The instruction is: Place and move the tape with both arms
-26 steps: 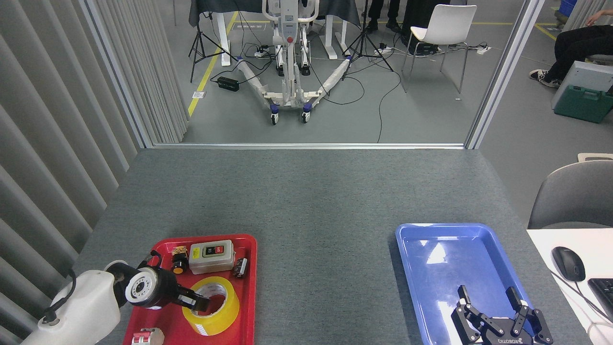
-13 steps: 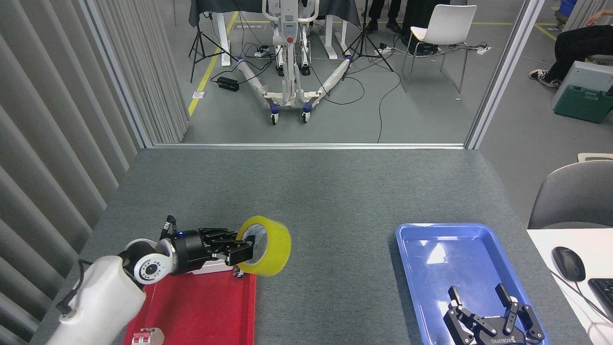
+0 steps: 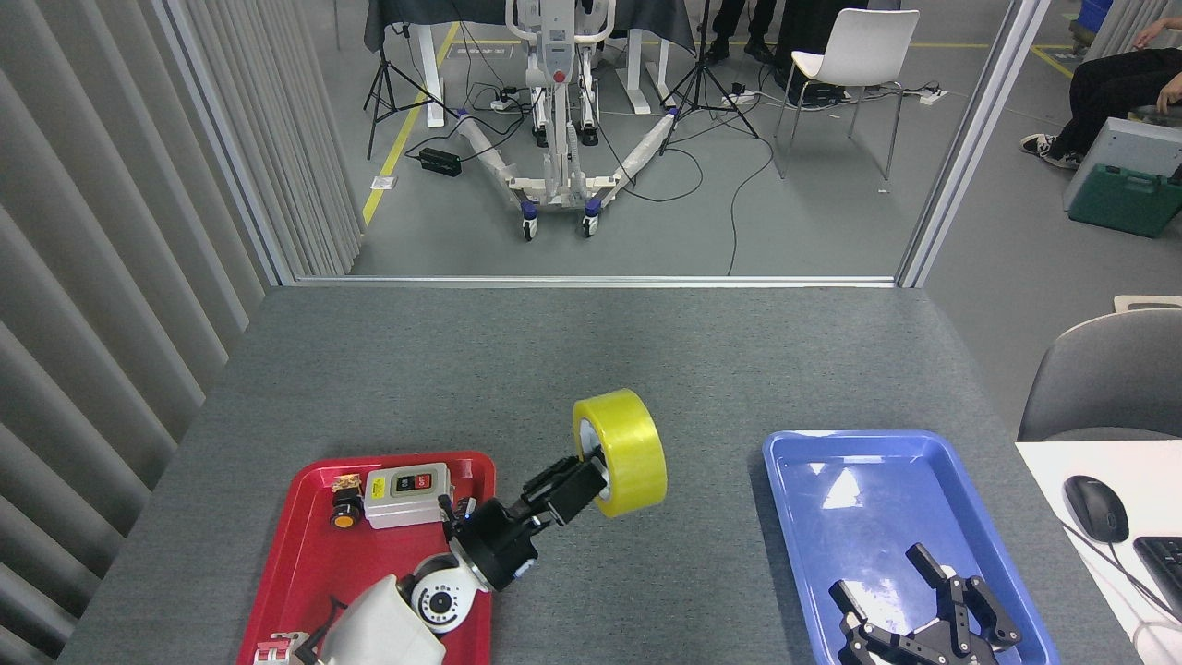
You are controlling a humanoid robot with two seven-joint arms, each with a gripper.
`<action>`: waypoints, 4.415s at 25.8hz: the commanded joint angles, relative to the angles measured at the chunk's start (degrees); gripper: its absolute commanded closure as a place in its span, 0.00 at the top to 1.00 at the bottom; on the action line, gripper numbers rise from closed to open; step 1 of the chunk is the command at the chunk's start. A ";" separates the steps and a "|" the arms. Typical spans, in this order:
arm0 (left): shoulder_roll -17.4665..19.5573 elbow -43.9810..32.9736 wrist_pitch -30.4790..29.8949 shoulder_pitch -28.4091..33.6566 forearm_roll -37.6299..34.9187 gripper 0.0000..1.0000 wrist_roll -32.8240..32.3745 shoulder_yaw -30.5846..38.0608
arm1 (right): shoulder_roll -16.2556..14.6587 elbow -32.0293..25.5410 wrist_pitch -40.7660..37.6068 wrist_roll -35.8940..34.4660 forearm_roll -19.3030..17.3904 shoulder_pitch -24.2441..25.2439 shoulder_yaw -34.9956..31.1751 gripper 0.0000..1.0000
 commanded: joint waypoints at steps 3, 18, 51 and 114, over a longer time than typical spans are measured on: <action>-5.53 5.92 -0.07 1.66 1.52 0.00 0.94 -5.73 | -0.09 0.23 -6.12 -1.77 -0.20 0.24 -0.75 1.00; -5.35 5.48 -0.07 -0.53 7.41 0.00 2.78 -17.07 | -0.53 1.28 -12.97 -2.73 -1.69 -0.46 0.22 0.99; -5.53 2.50 -0.07 1.40 5.91 0.15 2.61 -19.18 | -0.27 -0.47 -12.97 -2.64 -0.73 -1.95 10.59 0.26; 6.25 -37.49 40.36 30.93 -56.14 0.99 11.75 31.62 | -15.82 24.40 24.38 14.59 -15.58 -22.70 22.63 1.00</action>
